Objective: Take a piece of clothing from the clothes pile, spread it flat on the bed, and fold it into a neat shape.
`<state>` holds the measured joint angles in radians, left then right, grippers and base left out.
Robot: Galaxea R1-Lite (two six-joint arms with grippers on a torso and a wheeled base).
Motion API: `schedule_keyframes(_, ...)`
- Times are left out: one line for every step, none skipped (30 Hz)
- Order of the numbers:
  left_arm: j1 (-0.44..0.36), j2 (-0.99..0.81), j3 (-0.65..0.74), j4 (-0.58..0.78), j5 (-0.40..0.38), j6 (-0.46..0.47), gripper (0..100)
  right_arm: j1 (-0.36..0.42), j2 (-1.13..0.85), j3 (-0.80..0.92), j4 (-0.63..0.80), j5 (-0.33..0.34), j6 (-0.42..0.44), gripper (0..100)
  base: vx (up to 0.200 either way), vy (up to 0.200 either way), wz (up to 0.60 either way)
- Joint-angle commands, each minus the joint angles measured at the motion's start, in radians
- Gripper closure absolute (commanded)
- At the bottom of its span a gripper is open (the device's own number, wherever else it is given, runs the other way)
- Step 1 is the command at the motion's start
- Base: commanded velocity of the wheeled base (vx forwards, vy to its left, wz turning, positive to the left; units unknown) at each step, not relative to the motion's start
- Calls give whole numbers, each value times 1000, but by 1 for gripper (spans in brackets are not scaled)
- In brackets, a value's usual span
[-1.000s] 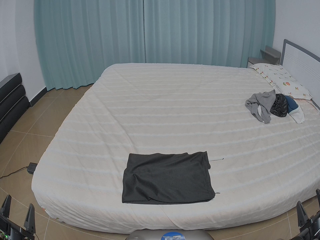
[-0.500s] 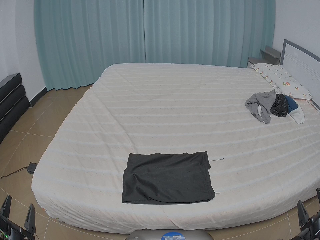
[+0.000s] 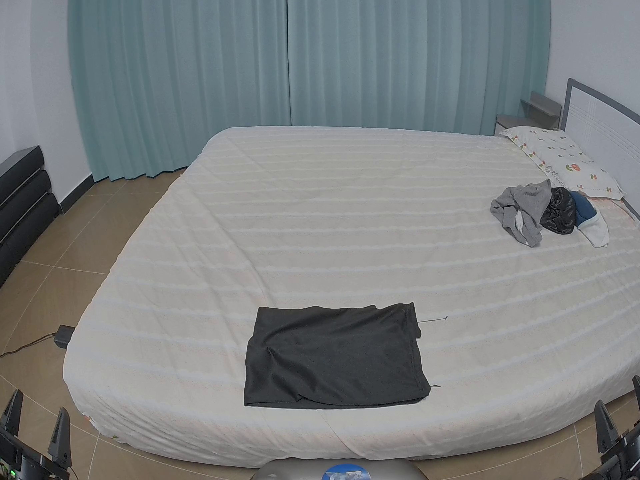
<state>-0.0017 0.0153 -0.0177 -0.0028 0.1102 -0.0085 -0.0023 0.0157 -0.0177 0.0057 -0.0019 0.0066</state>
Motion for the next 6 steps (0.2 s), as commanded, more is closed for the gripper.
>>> schedule_keyframes(0, -15, 18, 0, 0, 1, 0, -1, -14, 16, 0, 0, 0, 0, 0, 0, 0)
schedule_keyframes(0, -15, 18, 0, 0, -1, 0, -1, -14, 16, 0, 0, 0, 0, 0, 0, 0)
schedule_keyframes(0, -15, 18, 0, 0, 1, 0, -1, -14, 16, 0, 0, 0, 0, 0, 0, 0)
schedule_keyframes(0, -15, 18, 0, 0, 1, 0, -1, -14, 16, 0, 0, 0, 0, 0, 0, 0)
schedule_keyframes(0, -15, 18, 0, 0, -1, 0, -1, -14, 16, 0, 0, -2, 0, 0, 0, 0)
schedule_keyframes(0, -15, 18, 0, 0, -1, 0, -1, -14, 16, 0, 0, -5, 0, 0, 0, 0)
